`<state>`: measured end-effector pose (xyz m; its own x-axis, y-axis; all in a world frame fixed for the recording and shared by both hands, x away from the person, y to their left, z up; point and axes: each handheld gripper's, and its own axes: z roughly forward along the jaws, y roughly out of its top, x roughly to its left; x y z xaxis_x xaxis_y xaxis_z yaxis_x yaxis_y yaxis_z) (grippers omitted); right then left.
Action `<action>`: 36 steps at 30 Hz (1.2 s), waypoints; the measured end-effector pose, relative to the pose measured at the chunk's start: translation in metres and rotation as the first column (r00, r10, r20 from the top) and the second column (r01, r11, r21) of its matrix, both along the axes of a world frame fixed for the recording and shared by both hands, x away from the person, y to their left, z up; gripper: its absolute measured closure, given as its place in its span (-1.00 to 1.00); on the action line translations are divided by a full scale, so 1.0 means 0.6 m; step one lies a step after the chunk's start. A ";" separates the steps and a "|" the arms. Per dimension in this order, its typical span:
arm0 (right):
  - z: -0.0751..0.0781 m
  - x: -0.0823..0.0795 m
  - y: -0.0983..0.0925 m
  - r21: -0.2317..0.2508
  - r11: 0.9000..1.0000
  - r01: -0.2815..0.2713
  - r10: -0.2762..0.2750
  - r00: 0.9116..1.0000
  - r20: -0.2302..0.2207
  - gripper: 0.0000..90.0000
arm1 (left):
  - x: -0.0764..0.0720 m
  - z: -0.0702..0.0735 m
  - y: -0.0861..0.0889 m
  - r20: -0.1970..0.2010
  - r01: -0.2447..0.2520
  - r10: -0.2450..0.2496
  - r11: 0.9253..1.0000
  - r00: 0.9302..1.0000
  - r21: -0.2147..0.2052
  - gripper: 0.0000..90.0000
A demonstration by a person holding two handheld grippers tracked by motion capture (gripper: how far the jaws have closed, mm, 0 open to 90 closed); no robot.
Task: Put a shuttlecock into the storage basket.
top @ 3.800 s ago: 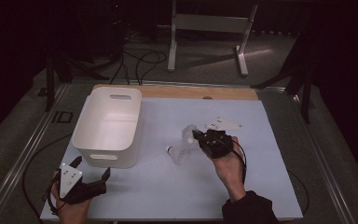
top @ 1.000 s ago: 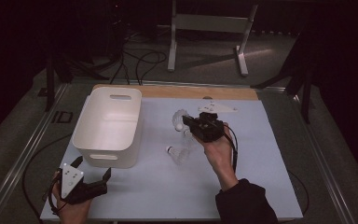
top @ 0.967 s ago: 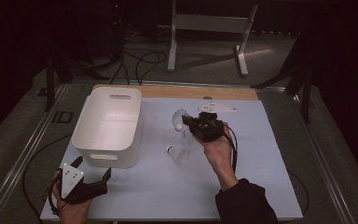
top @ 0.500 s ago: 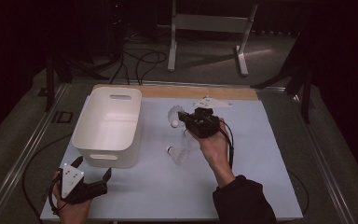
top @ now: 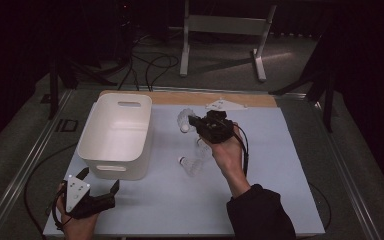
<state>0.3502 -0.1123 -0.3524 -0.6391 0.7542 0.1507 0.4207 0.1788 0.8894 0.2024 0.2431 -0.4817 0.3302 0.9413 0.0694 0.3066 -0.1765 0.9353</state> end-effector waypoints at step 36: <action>0.028 0.024 0.033 0.065 0.998 -0.018 0.018 1.000 -0.006 0.99 | 0.000 0.000 0.000 0.000 0.003 -0.003 1.000 1.000 0.000 -1.00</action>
<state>0.3644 -0.0925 -0.3353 -0.6512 0.7311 0.2034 0.4239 0.1282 0.8966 0.2021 0.2433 -0.4817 0.3333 0.9402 0.0698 0.3056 -0.1778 0.9354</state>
